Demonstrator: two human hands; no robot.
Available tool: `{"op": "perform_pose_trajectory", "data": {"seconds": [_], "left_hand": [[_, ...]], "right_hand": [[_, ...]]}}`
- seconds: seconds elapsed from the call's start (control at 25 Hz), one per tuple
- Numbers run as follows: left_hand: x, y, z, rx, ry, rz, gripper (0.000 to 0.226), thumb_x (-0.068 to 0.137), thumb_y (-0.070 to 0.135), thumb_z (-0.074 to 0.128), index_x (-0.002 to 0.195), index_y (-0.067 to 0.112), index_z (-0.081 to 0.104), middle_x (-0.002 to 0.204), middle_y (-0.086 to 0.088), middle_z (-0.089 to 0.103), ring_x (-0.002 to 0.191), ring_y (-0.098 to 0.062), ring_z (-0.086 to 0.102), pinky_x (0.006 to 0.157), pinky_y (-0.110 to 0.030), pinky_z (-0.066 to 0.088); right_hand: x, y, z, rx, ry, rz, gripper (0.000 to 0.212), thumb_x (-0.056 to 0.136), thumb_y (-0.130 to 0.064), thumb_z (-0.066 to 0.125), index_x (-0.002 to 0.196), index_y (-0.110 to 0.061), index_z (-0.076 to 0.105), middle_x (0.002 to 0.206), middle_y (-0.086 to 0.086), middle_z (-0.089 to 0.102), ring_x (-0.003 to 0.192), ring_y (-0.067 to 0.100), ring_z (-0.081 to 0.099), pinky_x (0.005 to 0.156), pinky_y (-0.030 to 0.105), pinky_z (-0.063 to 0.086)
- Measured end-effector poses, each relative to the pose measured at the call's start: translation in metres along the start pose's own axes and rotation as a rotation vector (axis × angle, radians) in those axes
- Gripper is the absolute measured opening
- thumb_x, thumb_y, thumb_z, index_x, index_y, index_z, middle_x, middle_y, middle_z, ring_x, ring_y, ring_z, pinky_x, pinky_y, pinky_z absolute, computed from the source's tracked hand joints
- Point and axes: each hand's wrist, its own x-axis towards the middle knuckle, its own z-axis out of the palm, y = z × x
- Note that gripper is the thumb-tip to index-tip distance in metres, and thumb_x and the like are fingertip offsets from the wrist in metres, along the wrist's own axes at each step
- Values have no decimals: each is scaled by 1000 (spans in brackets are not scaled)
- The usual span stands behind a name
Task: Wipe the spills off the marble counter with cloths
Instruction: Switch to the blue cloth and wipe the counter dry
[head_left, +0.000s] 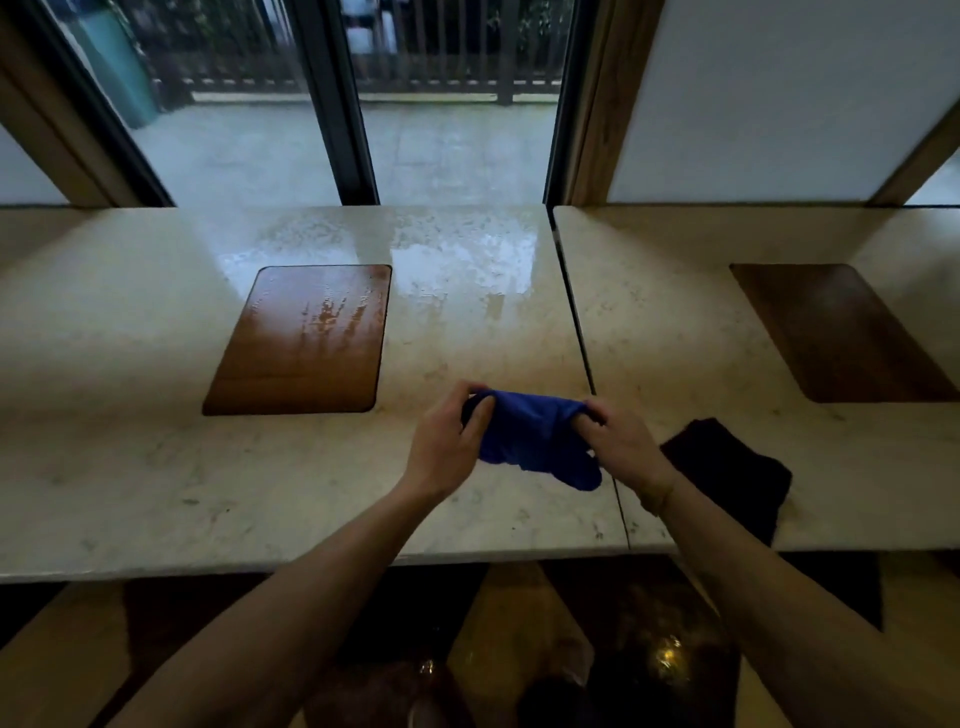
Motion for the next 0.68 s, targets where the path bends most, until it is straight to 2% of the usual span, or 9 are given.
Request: {"op": "perform_pose_trajectory", "data": {"seconds": [0.12, 0.24, 0.44, 0.56, 0.68], "left_hand": [[-16, -1, -3, -16, -40, -2, 19, 104, 26, 49, 117, 19, 60, 104, -1, 68, 95, -17, 64, 79, -34, 54], [-20, 3, 1, -17, -40, -6, 17, 103, 27, 49, 116, 22, 60, 105, 3, 67, 97, -17, 64, 80, -34, 54], [-19, 0, 19, 73, -1, 23, 23, 101, 27, 49, 120, 20, 60, 105, 5, 63, 95, -18, 60, 80, -36, 52], [-24, -12, 39, 136, -24, 20, 22, 101, 26, 52, 121, 23, 60, 108, 8, 61, 97, -14, 55, 82, -32, 49], [-40, -32, 57, 254, -103, -4, 21, 100, 26, 52, 120, 30, 59, 114, 12, 56, 106, -11, 48, 84, -28, 45]], "right_hand": [[-18, 4, 10, -10, 25, 53, 21, 102, -24, 46, 104, -14, 65, 101, 8, 68, 93, 28, 64, 83, 55, 55], [-24, 2, 6, -2, 61, 53, 24, 102, -24, 46, 108, -13, 66, 103, 8, 68, 96, 27, 63, 84, 53, 54], [-16, 12, -10, -56, 98, 16, 25, 101, -26, 48, 103, -11, 68, 95, 11, 69, 89, 32, 64, 79, 54, 53], [-10, 29, -13, -91, 146, 5, 22, 100, -24, 49, 103, -14, 68, 94, 5, 67, 87, 27, 62, 71, 44, 50], [-14, 59, -3, -180, 156, 17, 21, 100, -27, 49, 112, -21, 65, 105, -1, 62, 96, 18, 57, 76, 33, 46]]}}
